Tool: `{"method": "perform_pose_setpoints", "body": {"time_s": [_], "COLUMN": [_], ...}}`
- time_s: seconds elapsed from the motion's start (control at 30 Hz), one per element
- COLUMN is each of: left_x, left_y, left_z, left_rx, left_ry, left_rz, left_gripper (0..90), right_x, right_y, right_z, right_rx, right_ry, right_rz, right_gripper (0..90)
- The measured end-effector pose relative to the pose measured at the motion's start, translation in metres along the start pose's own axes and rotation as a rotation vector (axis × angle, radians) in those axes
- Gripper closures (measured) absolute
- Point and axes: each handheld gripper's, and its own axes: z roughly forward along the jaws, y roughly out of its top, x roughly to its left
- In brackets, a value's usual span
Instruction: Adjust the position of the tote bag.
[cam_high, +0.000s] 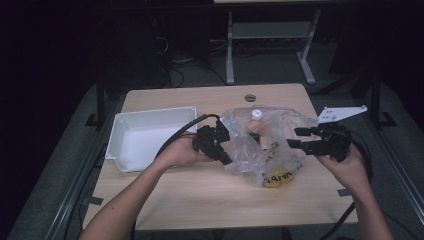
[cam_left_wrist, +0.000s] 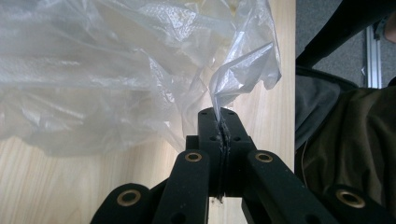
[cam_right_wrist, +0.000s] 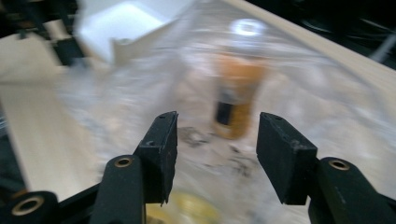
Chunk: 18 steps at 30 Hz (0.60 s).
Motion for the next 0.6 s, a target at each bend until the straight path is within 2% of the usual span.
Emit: {"method": "perform_pose_setpoints", "body": {"time_s": [0.07, 0.13, 0.2, 0.27, 0.3, 0.4, 0.47, 0.6], "left_x": [-0.001, -0.001, -0.001, -0.001, -0.001, -0.001, -0.001, 0.001], "left_y": [-0.002, -0.007, -0.008, -0.011, -0.011, -0.015, -0.015, -0.019], "left_z": [-0.001, -0.002, -0.003, -0.004, -0.004, -0.005, -0.005, -0.006], "left_rx": [-0.001, 0.006, 0.011, 0.017, 0.017, 0.023, 0.024, 0.037], "left_ry": [0.001, 0.008, 0.012, 0.016, 0.016, 0.019, 0.022, 0.026], "left_rz": [-0.007, -0.009, -0.005, -0.005, -0.005, -0.013, -0.013, -0.01], "left_gripper": [89.3, 89.3, 89.4, 89.3, 89.4, 89.4, 89.3, 89.4], "right_x": [-0.005, -0.024, -0.027, -0.041, -0.041, -0.056, -0.059, -0.067], "right_y": [0.001, 0.002, 0.002, 0.004, 0.004, 0.011, 0.013, 0.02], "right_z": [-0.001, -0.003, -0.003, 0.001, 0.001, 0.008, 0.011, 0.025], "right_rx": [0.002, 0.011, 0.014, 0.03, 0.03, 0.058, 0.07, 0.118], "right_ry": [-0.015, -0.054, -0.064, -0.095, -0.095, -0.108, -0.099, -0.097], "right_rz": [0.005, 0.03, 0.038, 0.053, 0.053, 0.058, 0.06, 0.031], "right_gripper": [46.0, 43.0, 42.7, 42.4, 42.4, 42.5, 42.7, 43.9]}}
